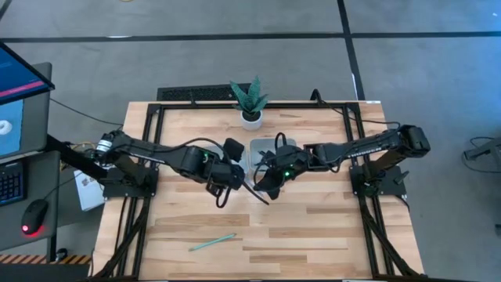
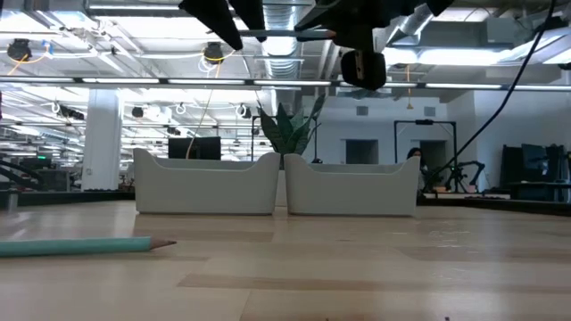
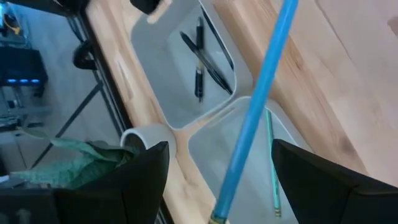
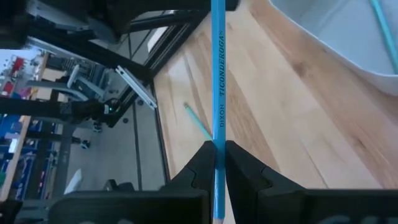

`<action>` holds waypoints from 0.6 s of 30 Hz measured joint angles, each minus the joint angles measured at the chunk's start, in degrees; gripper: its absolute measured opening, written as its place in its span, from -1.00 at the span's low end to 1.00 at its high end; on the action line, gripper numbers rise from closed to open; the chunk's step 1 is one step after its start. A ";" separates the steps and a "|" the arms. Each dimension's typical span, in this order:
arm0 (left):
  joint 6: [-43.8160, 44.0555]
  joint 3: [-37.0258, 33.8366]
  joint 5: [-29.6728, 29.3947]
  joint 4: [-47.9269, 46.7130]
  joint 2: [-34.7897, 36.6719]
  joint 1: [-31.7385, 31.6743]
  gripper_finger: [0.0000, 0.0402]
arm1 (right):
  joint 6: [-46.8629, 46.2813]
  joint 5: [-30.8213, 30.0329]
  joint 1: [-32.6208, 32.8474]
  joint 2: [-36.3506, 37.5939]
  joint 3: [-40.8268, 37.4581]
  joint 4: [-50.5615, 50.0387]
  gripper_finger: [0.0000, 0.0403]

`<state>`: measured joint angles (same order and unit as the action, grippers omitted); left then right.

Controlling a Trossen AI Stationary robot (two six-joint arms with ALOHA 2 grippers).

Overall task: Sort pens & pencils
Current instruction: Put the blue pencil into the left gray bin

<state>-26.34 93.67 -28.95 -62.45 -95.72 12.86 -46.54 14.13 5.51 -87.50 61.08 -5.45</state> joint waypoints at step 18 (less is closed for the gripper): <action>0.87 0.35 0.17 -1.08 -0.03 0.00 0.18 | 0.03 0.00 0.46 0.02 0.00 0.17 -0.75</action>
<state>-25.47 94.02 -28.77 -63.53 -95.75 12.86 -46.51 14.13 5.98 -87.48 61.08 -5.28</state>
